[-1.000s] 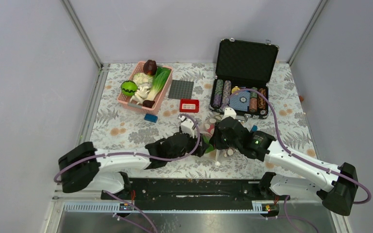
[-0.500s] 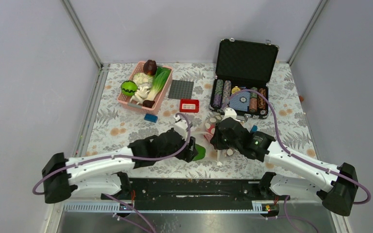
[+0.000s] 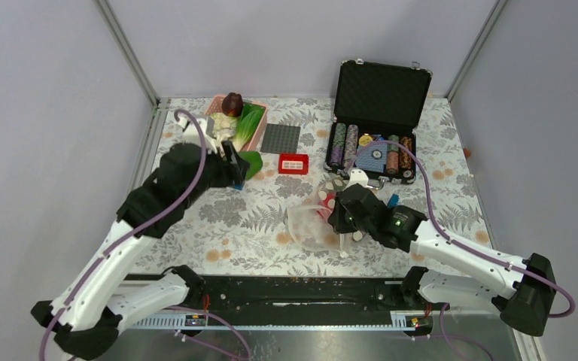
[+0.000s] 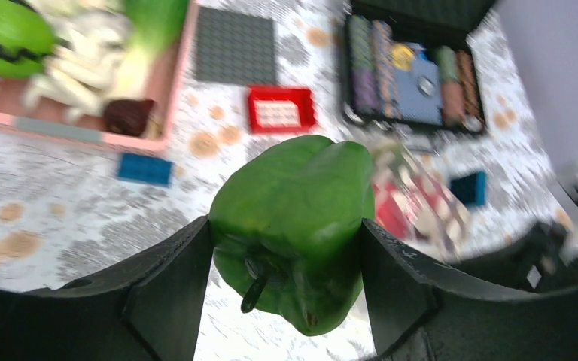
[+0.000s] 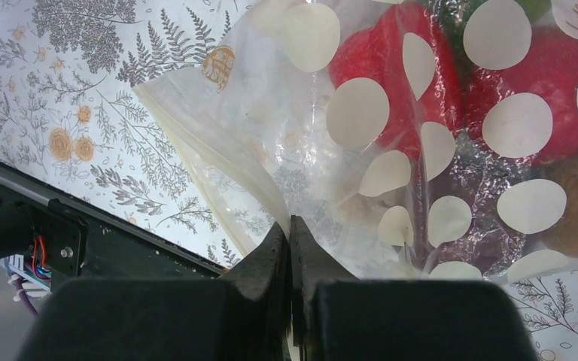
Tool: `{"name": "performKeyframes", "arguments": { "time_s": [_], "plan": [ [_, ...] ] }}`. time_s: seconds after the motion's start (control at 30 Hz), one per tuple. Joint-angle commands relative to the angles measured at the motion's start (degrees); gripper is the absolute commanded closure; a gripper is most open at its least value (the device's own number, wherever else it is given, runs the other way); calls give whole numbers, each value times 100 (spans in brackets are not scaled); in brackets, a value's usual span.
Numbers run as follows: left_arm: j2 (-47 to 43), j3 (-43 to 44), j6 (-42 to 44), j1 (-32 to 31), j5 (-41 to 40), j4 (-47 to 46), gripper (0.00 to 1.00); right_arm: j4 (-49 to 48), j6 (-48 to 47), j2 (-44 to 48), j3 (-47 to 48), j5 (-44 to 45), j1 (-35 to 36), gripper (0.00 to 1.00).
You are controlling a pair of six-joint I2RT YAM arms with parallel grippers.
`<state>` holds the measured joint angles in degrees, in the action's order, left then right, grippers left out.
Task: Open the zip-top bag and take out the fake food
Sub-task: Pick up the fake vegetable from the zipper food storage bag, then place the fake vegetable in the bin.
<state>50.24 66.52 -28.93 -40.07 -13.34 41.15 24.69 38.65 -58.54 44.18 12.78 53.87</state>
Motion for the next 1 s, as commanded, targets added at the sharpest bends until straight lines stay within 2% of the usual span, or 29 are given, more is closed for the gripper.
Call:
{"name": "performKeyframes", "arguments": {
  "time_s": [0.0, 0.1, 0.33, 0.5, 0.67, 0.97],
  "plan": [
    [975, 585, 572, 858, -76, 20, 42, -125, -52, 190, -52, 99, -60, 100],
    [1597, 794, 539, 1527, 41, -412, 43, -122, -39, 288, -107, 71, -64, 100],
    [2773, 768, 279, 2215, 134, -1973, 45, -126, -82, 358, -258, 130, -61, 100],
    [3430, 612, -75, 2269, 275, -3184, 47, -154, -194, 178, -232, 126, -82, 100],
    [3953, 448, -496, 2261, 156, -3926, 50, -151, -255, 106, -207, 145, -112, 100],
    [4426, 217, -715, 2259, -310, -4280, 52, -150, -353, 69, -241, 131, -209, 100]
  ]
}}
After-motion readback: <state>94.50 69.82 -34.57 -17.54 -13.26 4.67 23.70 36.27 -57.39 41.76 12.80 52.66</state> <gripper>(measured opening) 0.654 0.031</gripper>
